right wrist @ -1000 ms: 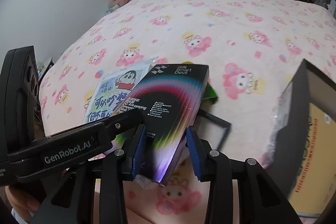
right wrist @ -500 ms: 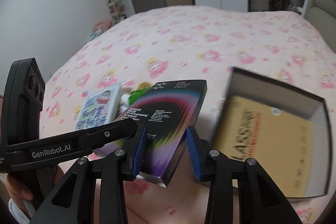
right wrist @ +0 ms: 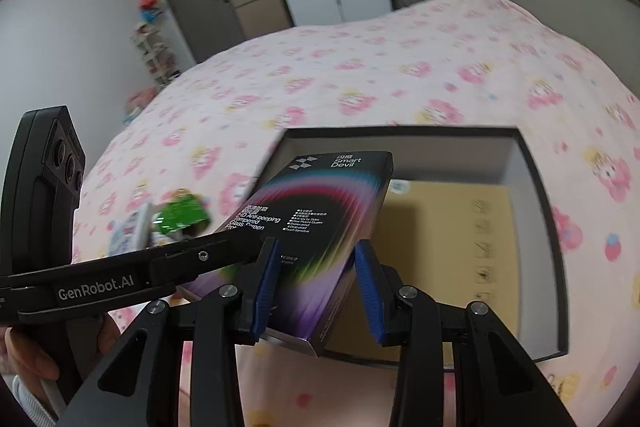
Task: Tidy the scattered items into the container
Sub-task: 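Carry the black box over the open dark box and lower it inside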
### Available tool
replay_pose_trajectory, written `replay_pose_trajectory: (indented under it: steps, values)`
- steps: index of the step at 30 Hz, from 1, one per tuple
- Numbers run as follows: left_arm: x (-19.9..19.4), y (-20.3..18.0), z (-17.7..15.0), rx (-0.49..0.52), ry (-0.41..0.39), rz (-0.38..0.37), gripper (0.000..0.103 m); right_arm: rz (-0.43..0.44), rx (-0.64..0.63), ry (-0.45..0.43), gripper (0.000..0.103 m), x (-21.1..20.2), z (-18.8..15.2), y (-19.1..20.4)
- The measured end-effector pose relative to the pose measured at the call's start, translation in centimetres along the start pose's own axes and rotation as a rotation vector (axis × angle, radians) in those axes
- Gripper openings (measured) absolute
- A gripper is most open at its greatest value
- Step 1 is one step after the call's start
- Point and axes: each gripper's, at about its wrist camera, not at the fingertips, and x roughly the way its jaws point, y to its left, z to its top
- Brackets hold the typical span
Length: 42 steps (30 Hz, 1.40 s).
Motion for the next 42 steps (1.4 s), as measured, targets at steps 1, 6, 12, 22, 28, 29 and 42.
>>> replay_pose_trajectory:
  steps: [1,6,12,22,28,29,42]
  values:
    - [0.8,-0.3,-0.1,0.001,0.013,0.003,0.051,0.000,0.015,0.006,0.035,0.3,-0.1,-0.9]
    - [3.7,-0.8,0.1,-0.005,0.060,0.033,0.051,0.013,0.070,0.038,0.035,1.7,-0.5,-4.2]
    - [5.6,-0.3,0.4,-0.019,0.092,0.052,0.051,0.014,0.041,0.093,0.035,3.6,0.0,-5.2]
    - [7.6,-0.2,0.1,-0.005,0.141,0.100,0.049,0.027,0.077,0.135,0.034,5.0,-1.2,-6.7]
    - [9.2,-0.3,-0.6,0.005,0.198,0.126,0.040,0.064,0.109,0.146,0.031,5.1,-1.4,-7.3]
    - [9.4,-0.4,-0.6,0.007,0.201,0.134,0.040,0.063,0.108,0.147,0.031,5.1,-1.4,-7.2]
    - [9.9,0.0,0.7,-0.032,0.165,0.315,0.040,-0.188,0.135,0.220,0.031,6.0,-2.3,-9.3]
